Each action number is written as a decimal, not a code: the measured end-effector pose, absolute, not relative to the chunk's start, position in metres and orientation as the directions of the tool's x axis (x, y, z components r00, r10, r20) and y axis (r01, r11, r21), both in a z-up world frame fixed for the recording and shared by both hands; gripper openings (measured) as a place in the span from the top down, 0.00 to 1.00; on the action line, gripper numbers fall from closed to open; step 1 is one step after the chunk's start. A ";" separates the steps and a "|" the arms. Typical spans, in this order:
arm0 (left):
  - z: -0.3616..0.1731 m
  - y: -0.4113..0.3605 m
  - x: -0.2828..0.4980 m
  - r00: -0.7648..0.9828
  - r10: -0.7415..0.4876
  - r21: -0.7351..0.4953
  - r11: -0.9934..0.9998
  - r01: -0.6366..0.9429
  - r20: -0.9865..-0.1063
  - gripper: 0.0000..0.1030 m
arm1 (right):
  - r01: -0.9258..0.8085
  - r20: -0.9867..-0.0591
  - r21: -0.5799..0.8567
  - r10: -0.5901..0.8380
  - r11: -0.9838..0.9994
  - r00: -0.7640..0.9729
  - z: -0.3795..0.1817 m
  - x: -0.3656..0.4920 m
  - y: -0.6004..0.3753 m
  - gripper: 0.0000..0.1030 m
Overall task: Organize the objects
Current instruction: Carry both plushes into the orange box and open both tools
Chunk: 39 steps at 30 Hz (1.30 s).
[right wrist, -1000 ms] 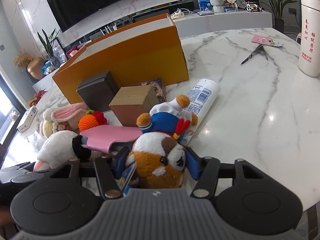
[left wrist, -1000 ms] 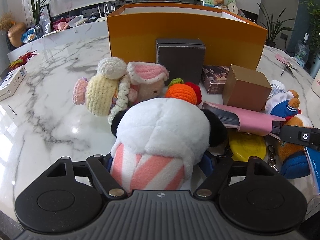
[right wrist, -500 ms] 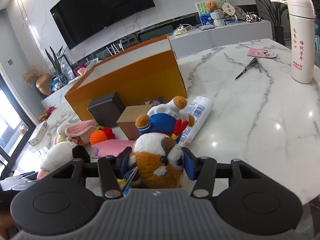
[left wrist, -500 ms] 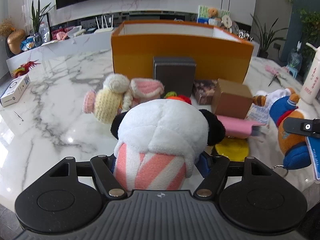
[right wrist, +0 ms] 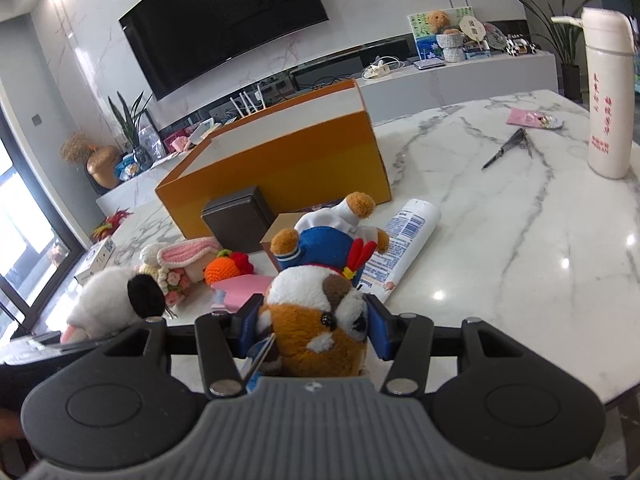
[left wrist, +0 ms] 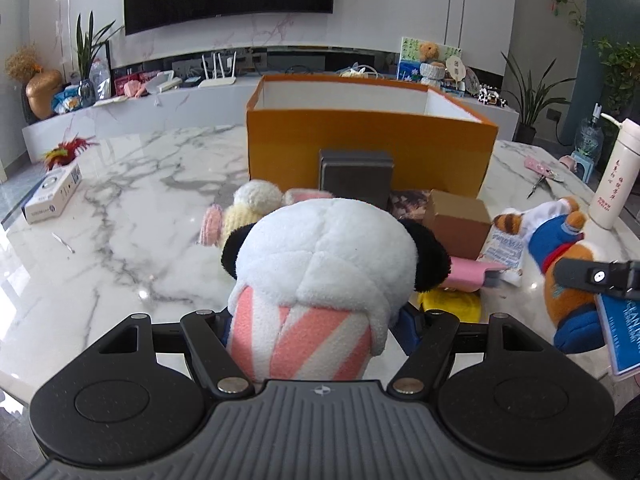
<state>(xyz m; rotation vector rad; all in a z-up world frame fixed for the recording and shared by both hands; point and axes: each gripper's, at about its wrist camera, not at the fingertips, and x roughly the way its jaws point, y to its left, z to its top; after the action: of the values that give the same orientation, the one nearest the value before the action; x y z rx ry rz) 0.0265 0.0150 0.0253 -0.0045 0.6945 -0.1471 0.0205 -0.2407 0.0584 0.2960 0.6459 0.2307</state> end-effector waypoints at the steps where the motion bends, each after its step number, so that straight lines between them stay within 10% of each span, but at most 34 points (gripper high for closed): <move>1: 0.031 0.014 0.026 0.762 -0.145 -0.057 0.988 0.140 -0.631 0.20 | -0.129 -0.553 0.328 0.301 0.936 0.777 0.062 0.020 -0.238 0.46; 21: 0.145 0.006 0.228 0.842 -0.177 -0.164 0.981 0.107 -0.509 0.20 | -0.196 -0.312 0.280 0.282 0.940 0.907 0.196 0.198 -0.216 0.46; 39: 0.049 -0.014 0.356 0.604 -0.165 -0.167 0.984 0.053 -0.779 0.20 | -0.256 -0.687 0.065 0.229 0.965 0.689 0.090 0.346 -0.187 0.46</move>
<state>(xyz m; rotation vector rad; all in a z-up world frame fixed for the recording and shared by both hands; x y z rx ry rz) 0.3561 -0.0140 0.0491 -0.1317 0.9139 -0.1271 0.3462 -0.1866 0.0903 -0.0366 0.7636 0.2711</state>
